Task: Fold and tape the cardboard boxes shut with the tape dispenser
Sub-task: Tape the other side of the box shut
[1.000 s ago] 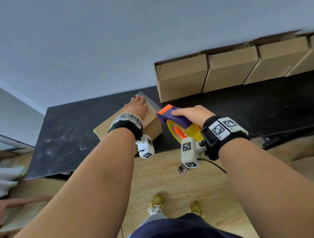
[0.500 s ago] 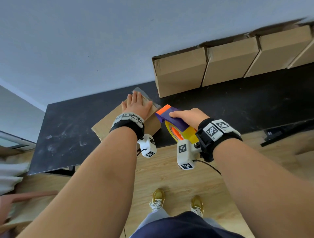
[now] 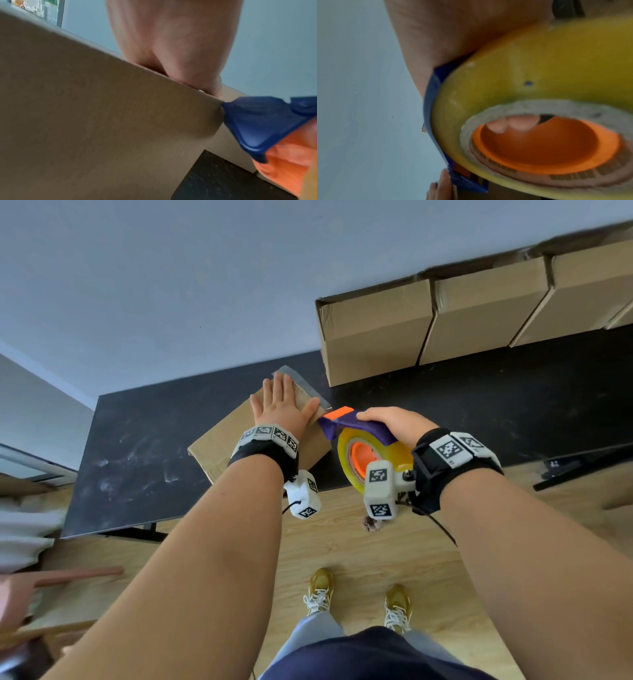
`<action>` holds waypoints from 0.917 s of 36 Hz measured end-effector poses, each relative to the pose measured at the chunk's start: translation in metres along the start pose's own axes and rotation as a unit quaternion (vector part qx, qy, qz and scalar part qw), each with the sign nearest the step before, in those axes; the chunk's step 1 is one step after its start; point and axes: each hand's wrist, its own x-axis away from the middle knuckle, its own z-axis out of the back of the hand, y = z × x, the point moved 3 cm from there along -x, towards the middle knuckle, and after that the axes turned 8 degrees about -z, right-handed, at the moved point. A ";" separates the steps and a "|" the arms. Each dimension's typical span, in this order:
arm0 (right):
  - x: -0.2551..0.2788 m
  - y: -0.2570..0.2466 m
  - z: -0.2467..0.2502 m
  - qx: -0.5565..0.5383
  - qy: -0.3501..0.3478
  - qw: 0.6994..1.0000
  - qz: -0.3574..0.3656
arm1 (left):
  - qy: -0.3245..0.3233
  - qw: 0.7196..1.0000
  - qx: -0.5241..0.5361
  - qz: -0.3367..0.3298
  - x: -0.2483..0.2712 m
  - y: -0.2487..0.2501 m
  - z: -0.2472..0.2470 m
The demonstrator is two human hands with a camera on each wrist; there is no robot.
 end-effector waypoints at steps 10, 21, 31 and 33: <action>-0.002 -0.019 0.010 0.068 0.026 0.997 0.011 | 0.001 1.000 0.005 0.002 0.000 0.000 -0.001; -0.003 -0.023 0.009 0.126 0.093 0.987 0.016 | 0.000 1.000 0.010 0.000 0.001 0.000 -0.001; -0.018 0.020 0.000 0.095 0.118 0.987 -0.045 | 0.019 1.000 0.017 -0.001 0.001 -0.002 -0.002; -0.019 0.016 0.002 0.076 0.139 0.987 -0.027 | 0.029 0.999 0.020 -0.005 0.003 -0.001 -0.003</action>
